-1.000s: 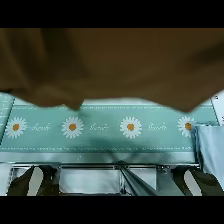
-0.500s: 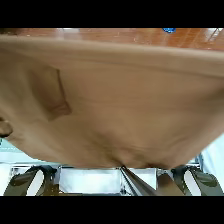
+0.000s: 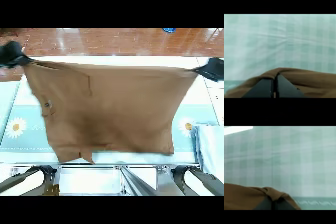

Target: Fold the shirts.

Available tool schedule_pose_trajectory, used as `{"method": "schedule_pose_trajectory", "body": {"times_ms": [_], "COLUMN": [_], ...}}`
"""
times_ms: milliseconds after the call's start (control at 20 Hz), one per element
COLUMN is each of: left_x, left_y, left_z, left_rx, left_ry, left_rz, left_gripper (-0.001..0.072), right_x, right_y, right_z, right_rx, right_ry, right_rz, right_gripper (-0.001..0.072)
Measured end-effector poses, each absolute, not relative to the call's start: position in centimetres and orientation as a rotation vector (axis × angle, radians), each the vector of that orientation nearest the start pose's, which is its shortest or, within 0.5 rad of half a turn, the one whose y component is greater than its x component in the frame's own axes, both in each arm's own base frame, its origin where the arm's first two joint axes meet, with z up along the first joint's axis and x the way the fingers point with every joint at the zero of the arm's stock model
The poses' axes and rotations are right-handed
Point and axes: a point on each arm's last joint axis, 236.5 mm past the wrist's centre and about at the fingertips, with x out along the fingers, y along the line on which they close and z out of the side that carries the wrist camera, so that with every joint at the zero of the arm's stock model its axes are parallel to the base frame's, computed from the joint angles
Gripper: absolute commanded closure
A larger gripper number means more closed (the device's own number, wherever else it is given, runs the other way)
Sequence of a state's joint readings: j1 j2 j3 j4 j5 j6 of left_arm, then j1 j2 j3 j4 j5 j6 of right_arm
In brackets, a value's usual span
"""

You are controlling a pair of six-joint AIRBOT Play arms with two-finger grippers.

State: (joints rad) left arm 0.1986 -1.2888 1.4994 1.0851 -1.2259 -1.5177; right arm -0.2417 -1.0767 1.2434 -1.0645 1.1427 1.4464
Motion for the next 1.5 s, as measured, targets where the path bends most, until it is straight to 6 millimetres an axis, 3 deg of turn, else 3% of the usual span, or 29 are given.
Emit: {"method": "schedule_pose_trajectory", "body": {"times_ms": [200,300,400,550,700,850,1000,1150,1350,1400,1450,1500], "left_x": [51.8,54.1,55.3,55.5,53.7,50.3,47.0,44.9,43.8,43.7,43.6,43.5], "left_y": [-2.5,-2.9,-3.4,-3.7,-4.0,-4.2,-4.0,-3.7,-3.0,-2.9,-2.9,-3.0], "left_z": [8.9,5.9,3.1,0.5,-1.1,-3.3,-5.6,-6.7,-7.5,-7.6,-7.8,-7.9], "left_rx": [-0.589,-0.641,-0.680,-0.715,-0.694,-0.611,-0.560,-0.532,-0.500,-0.493,-0.486,-0.478], "left_ry": [0.961,0.984,1.020,1.077,1.173,1.317,1.449,1.530,1.575,1.580,1.585,1.590], "left_rz": [-0.204,-0.203,-0.200,-0.202,-0.254,-0.308,-0.326,-0.329,-0.319,-0.317,-0.317,-0.317], "left_gripper": [0.0688,0.0689,0.0688,0.0688,0.0688,0.0688,0.0688,0.0688,0.0686,0.0656,0.0479,0.0197], "right_x": [47.7,50.9,53.1,54.3,52.7,48.5,45.6,44.0,42.6,42.4,42.3,42.1], "right_y": [0.3,0.2,0.4,1.1,1.6,2.0,1.5,0.9,0.3,0.3,0.3,0.4], "right_z": [8.0,5.5,3.6,2.0,0.8,-2.3,-4.7,-5.8,-6.4,-6.5,-6.7,-6.9], "right_rx": [0.521,0.574,0.632,0.706,0.701,0.594,0.531,0.519,0.504,0.500,0.492,0.487], "right_ry": [0.948,0.966,0.984,1.019,1.112,1.307,1.440,1.515,1.581,1.588,1.595,1.605], "right_rz": [0.175,0.188,0.206,0.238,0.291,0.321,0.289,0.244,0.208,0.205,0.204,0.197], "right_gripper": [0.0690,0.0690,0.0690,0.0690,0.0690,0.0690,0.0690,0.0690,0.0690,0.0688,0.0557,0.0292]}}
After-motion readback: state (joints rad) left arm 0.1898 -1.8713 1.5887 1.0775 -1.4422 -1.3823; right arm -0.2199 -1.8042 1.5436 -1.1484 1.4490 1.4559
